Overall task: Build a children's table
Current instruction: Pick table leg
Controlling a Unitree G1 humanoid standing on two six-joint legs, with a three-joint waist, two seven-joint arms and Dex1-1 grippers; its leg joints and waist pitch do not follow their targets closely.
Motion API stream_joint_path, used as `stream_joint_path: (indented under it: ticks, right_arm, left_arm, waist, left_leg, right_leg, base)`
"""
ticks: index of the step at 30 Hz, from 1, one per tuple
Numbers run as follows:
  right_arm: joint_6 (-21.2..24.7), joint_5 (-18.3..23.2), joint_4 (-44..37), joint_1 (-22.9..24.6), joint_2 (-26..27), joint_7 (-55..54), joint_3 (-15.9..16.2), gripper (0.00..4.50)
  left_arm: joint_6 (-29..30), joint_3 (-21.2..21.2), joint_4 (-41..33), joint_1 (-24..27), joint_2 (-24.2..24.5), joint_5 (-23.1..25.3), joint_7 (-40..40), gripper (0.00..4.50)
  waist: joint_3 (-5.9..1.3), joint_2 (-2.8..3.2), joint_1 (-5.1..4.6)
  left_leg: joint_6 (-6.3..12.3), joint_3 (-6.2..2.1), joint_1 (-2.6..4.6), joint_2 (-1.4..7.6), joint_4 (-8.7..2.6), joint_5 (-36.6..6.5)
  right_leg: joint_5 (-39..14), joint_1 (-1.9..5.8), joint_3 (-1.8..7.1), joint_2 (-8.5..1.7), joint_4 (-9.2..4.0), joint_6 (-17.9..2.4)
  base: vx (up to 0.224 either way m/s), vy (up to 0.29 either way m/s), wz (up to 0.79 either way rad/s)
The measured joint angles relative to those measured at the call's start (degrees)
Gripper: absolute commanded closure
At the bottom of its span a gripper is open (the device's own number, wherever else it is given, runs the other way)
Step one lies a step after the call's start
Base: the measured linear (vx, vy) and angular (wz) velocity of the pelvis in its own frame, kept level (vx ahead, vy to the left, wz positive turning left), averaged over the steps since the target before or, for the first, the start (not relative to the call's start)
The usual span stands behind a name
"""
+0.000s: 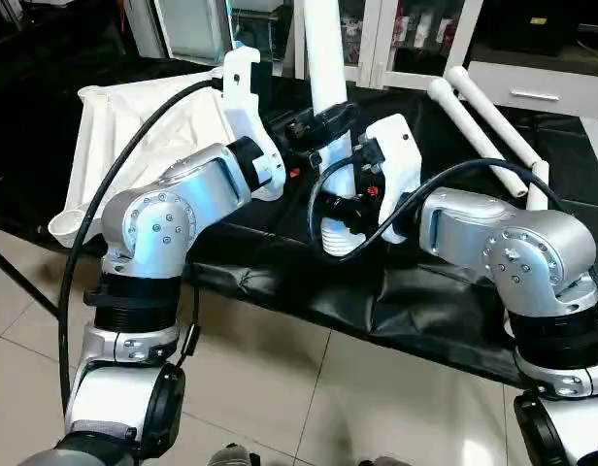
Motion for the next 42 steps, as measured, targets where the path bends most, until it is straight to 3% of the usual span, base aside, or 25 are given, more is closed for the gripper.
stream_joint_path:
  ticks: [9, 12, 14, 16, 22, 25, 27, 29, 32, 36, 42]
  right_arm:
    - [0.23, -0.54, 0.72, 0.01, 0.11, 1.59, -0.25, 2.60]
    - [0.21, -0.47, 0.72, 0.09, -0.05, 2.50, -0.55, 2.60]
    - [-0.81, 0.78, 0.64, 0.67, -0.05, 5.20, -1.61, 2.61]
    - [-3.18, 3.13, -0.05, 2.58, -0.73, 10.17, -3.28, 2.61]
    - [-3.74, 16.19, -4.16, 8.37, -6.68, 31.05, -9.17, 2.62]
    - [-3.61, 17.39, -5.76, 10.05, -10.94, 39.25, -8.66, 2.62]
    - [-3.67, 17.28, -5.91, 10.15, -14.66, 44.98, -6.34, 2.62]
    - [-4.23, 17.12, -6.13, 10.00, -16.05, 48.60, -5.06, 2.62]
    - [-5.48, 15.96, -6.05, 9.71, -18.06, 52.83, -2.60, 2.62]
    - [-7.02, 13.94, -5.19, 9.32, -19.43, 56.42, 0.25, 2.62]
    - [-7.70, 12.34, -2.98, 8.70, -19.40, 56.42, 0.62, 2.62]
  left_arm:
    - [-0.11, 0.00, 0.52, 0.00, -0.15, 0.99, -1.03, 2.65]
    - [-0.04, 0.33, 0.51, -0.03, -0.50, 0.70, -0.98, 1.95]
    - [2.24, 3.56, 0.87, -0.10, -1.93, -3.71, -0.95, 1.88]
    - [4.62, 6.14, 0.89, -0.48, -2.58, -8.34, -1.66, 1.53]
    - [11.97, 8.47, 0.31, -3.66, -1.99, -22.30, -9.35, 1.08]
    - [15.95, 11.10, 0.91, -5.46, -1.10, -29.02, -9.98, 1.02]
    - [19.81, 11.47, 1.22, -6.74, -0.48, -34.86, -10.26, 1.02]
    - [21.97, 11.10, 0.88, -6.75, 1.05, -37.16, -11.55, 1.02]
    - [24.14, 9.39, -1.03, -5.82, 4.08, -37.26, -15.58, 1.02]
    - [25.38, 6.54, -4.42, -4.26, 6.25, -34.27, -17.61, 1.41]
    - [24.68, 2.85, -2.70, -4.11, 5.19, -30.79, -14.53, 1.82]
  waist:
    - [0.00, 0.00, -0.02]
    - [0.00, 0.00, 0.00]
    - [0.00, 0.00, 0.02]
    - [0.00, 0.00, 0.23]
    - [-0.02, 0.02, 1.31]
    - [-0.02, 0.03, 1.39]
    - [-0.03, 0.04, 1.36]
    - [-0.09, 0.14, 1.27]
    - [-0.10, 0.15, 1.22]
    - [-0.10, 0.15, 1.39]
    - [-0.08, 0.22, 1.12]
  left_leg:
    - [0.00, 0.00, 0.00, 0.00, 0.00, 0.00]
    - [0.00, 0.00, 0.00, 0.00, 0.00, 0.00]
    - [0.00, 0.01, -0.01, -0.01, 0.01, 0.00]
    - [0.01, 0.01, -0.02, -0.01, 0.01, 0.00]
    - [0.18, 0.06, -0.01, 0.00, 0.11, 0.07]
    - [0.17, 0.05, 0.06, 0.01, 0.16, 0.07]
    - [0.16, 0.03, 0.08, 0.02, 0.25, 0.07]
    - [0.16, 0.03, 0.10, 0.02, 0.25, 0.07]
    - [0.16, -0.03, 0.20, 0.03, 0.24, 0.08]
    - [0.16, -0.12, 0.48, 0.04, 0.31, 0.08]
    - [0.17, -0.37, 0.87, 0.03, 0.29, 0.07]
  right_leg:
    - [0.00, 0.00, 0.00, 0.00, 0.00, -0.01]
    - [0.00, 0.00, 0.00, 0.00, 0.00, -0.01]
    - [0.01, 0.00, 0.01, 0.00, 0.00, -0.02]
    - [0.01, 0.00, 0.00, 0.00, 0.00, -0.03]
    - [0.00, 0.03, 0.02, -0.02, 0.02, -0.06]
    - [0.05, 0.10, 0.01, -0.02, 0.10, -0.12]
    - [0.05, 0.12, -0.02, -0.02, 0.14, -0.09]
    - [-0.03, 0.16, -0.03, -0.01, 0.16, 0.07]
    - [0.00, 0.17, -0.08, -0.01, 0.18, 0.12]
    - [0.00, 0.62, -0.14, -0.01, 0.14, 0.13]
    - [-0.05, 1.43, -0.43, -0.02, -0.68, 0.22]
  base:
    - [0.000, 0.000, 0.00]
    - [0.000, 0.000, 0.00]
    - [0.000, 0.000, 0.00]
    - [0.000, 0.000, 0.00]
    - [0.000, 0.000, 0.00]
    - [0.000, 0.000, 0.00]
    - [0.000, 0.000, 0.00]
    - [0.000, 0.000, 0.00]
    - [0.000, 0.000, 0.00]
    - [0.000, 0.000, 0.00]
    - [0.000, 0.000, 0.00]
